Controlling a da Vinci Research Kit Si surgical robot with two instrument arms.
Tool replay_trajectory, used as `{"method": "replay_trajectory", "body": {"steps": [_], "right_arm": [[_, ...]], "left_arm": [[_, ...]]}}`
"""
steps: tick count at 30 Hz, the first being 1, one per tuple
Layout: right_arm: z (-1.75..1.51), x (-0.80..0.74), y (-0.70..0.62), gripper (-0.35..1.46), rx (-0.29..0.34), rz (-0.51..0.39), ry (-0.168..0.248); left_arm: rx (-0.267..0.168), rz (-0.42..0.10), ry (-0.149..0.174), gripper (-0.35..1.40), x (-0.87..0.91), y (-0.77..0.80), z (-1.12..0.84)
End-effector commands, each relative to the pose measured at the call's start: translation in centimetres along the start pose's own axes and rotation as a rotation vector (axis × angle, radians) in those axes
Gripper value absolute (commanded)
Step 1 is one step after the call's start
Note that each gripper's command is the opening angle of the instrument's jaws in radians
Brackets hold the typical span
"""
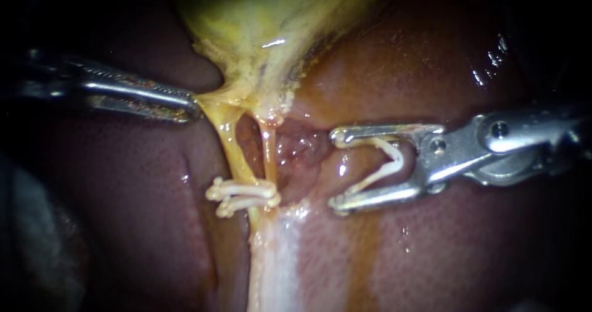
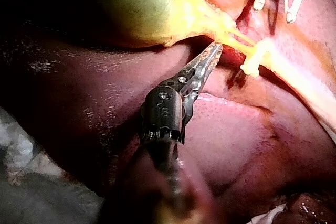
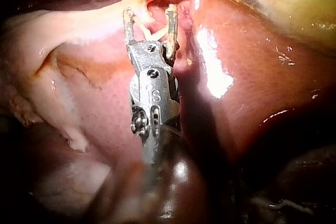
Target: Clipping third clip left tube
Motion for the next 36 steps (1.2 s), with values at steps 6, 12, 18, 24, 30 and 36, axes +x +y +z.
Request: {"method": "replay_trajectory", "body": {"steps": [6, 12, 18, 24, 30, 36], "right_arm": [[0.31, 0.09, 0.0, 0.49, 0.012, 0.093, 0.036], [0.49, 0.13, 0.09, 0.49, 0.015, 0.18, 0.073], [0.59, 0.01, 0.18, 0.48, 0.026, 0.234, 0.073], [0.69, -0.18, 0.28, 0.48, 0.036, 0.271, 0.066], [0.74, -0.27, 0.35, 0.48, 0.042, 0.284, 0.062], [0.89, -0.27, 0.42, 0.47, 0.058, 0.3, 0.062]], "left_arm": [[0.002, 0.0, 0.0, -0.35, -0.01, 0.0, 0.02], [0.002, 0.0, 0.0, -0.35, -0.01, 0.0, 0.02], [0.002, 0.001, 0.0, -0.35, -0.01, 0.0, 0.02], [0.002, 0.001, 0.0, -0.35, -0.01, 0.0, 0.02], [0.002, 0.001, 0.0, -0.35, -0.01, 0.0, 0.02], [0.002, 0.001, 0.0, -0.35, -0.01, 0.0, 0.02]]}}
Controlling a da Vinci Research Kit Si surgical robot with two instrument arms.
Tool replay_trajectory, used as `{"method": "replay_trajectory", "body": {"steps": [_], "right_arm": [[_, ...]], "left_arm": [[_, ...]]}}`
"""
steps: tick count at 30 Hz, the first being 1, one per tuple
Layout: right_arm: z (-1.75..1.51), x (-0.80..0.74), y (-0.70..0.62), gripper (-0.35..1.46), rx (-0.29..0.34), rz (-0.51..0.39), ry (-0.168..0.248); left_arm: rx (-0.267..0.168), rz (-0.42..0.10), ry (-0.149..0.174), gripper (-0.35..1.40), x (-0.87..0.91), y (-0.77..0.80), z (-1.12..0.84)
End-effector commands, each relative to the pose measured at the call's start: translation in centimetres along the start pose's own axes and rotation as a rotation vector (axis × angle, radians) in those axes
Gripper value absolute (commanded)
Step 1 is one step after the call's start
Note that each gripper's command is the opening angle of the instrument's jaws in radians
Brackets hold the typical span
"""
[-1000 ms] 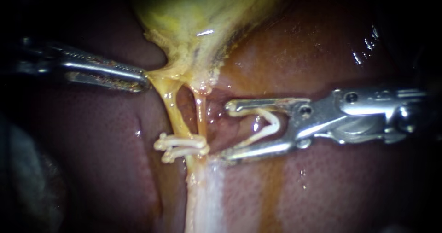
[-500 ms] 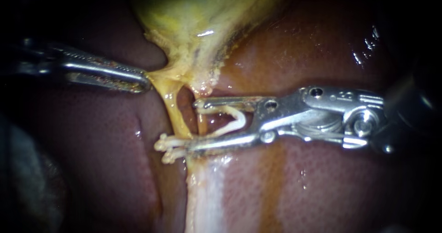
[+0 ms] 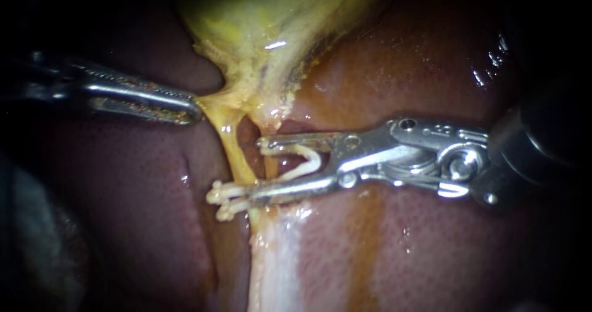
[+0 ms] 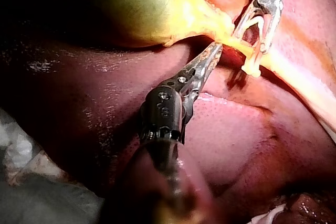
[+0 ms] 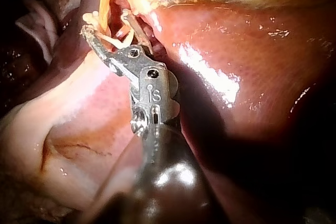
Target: Clipping third clip left tube
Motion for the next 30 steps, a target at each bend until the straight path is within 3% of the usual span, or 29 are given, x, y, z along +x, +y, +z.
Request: {"method": "replay_trajectory", "body": {"steps": [1, 12, 20, 30], "right_arm": [[0.06, 0.0, 0.01, 0.47, 0.005, 0.004, 0.007], [0.38, 0.09, 0.04, 0.47, 0.035, 0.016, 0.046], [0.49, 0.21, 0.06, 0.47, 0.06, 0.034, 0.114], [0.34, 0.64, -0.07, 0.45, 0.107, 0.066, 0.199]], "left_arm": [[0.0, 0.0, 0.0, -0.35, 0.0, 0.0, 0.0], [0.0, 0.001, 0.0, -0.35, -0.01, -0.01, 0.01], [0.0, 0.001, 0.0, -0.35, -0.01, -0.02, 0.01], [0.0, 0.001, 0.0, -0.35, -0.02, -0.04, 0.02]]}}
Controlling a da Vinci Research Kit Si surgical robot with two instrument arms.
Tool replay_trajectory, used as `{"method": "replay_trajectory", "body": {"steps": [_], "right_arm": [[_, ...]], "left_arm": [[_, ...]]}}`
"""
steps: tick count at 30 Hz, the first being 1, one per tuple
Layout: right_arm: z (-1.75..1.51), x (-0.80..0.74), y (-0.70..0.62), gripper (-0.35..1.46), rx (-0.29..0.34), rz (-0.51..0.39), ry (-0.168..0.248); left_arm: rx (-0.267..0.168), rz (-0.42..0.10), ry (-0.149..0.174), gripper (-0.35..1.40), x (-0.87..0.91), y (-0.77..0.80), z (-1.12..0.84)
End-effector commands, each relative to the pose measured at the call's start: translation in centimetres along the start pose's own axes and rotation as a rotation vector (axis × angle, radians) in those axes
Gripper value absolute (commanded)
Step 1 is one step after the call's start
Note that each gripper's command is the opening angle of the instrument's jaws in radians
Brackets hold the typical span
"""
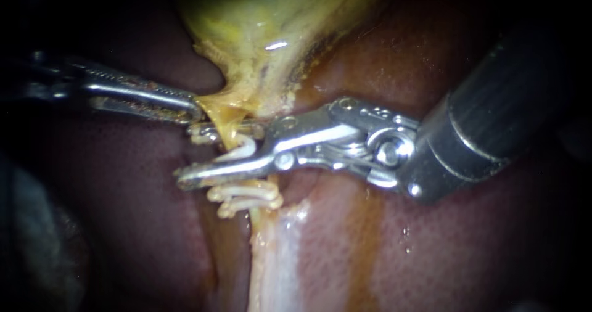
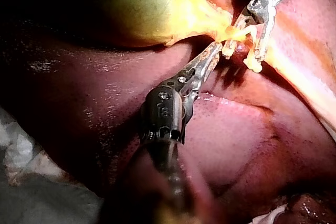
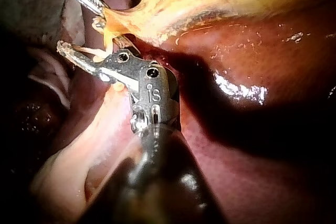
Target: Clipping third clip left tube
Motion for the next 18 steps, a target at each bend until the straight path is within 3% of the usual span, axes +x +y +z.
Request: {"method": "replay_trajectory", "body": {"steps": [1, 11, 18], "right_arm": [[-0.01, 0.03, -0.02, 0.45, 0.002, 0.002, 0.002], [-0.08, 0.19, -0.12, 0.4, 0.015, 0.018, 0.014], [-0.2, 0.2, -0.14, 0.08, 0.021, 0.038, 0.012]], "left_arm": [[0.0, 0.0, 0.0, -0.35, 0.0, -0.01, 0.0], [0.0, 0.001, 0.0, -0.35, -0.02, -0.03, 0.0], [0.0, 0.001, 0.0, -0.35, -0.02, -0.03, 0.0]]}}
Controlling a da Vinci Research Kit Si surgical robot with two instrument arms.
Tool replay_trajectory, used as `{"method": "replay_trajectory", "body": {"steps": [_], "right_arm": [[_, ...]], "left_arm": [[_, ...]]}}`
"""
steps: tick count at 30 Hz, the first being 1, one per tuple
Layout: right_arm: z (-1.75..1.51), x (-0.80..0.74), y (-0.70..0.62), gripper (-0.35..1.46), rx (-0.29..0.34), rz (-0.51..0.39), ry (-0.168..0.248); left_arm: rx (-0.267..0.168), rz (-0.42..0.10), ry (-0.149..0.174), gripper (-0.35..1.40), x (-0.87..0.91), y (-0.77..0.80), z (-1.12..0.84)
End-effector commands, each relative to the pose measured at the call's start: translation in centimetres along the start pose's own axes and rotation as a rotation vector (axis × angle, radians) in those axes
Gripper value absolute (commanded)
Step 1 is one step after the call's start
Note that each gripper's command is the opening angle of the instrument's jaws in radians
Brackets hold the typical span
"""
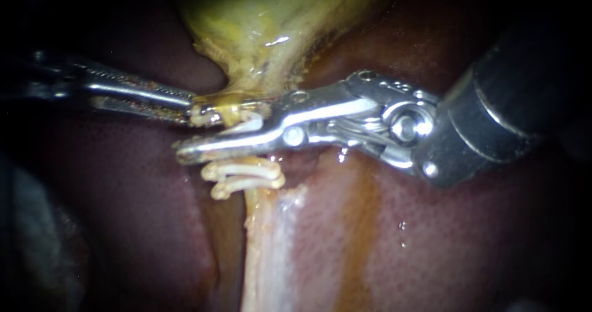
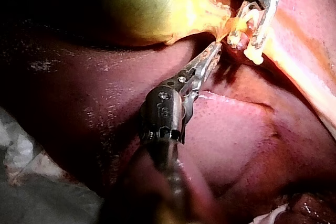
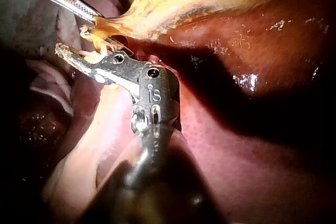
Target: Clipping third clip left tube
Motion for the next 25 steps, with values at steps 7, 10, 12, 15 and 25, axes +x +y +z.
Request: {"method": "replay_trajectory", "body": {"steps": [7, 10, 12, 15, 25], "right_arm": [[-0.04, -0.01, 0.01, -0.27, 0.002, 0.041, -0.002], [-0.08, -0.03, 0.0, -0.35, 0.003, 0.081, -0.004], [-0.11, -0.04, 0.0, -0.35, 0.007, 0.093, -0.007], [-0.12, -0.06, -0.01, -0.35, 0.006, 0.092, -0.01], [-0.12, -0.08, -0.01, -0.35, 0.007, 0.09, -0.011]], "left_arm": [[0.002, 0.0, 0.0, -0.35, 0.0, 0.0, 0.01], [0.002, 0.0, 0.0, -0.35, -0.01, 0.0, 0.01], [0.002, 0.0, 0.0, -0.35, -0.01, 0.0, 0.02], [0.002, 0.0, 0.0, -0.35, -0.01, 0.0, 0.02], [0.002, 0.0, 0.0, -0.35, -0.01, 0.0, 0.02]]}}
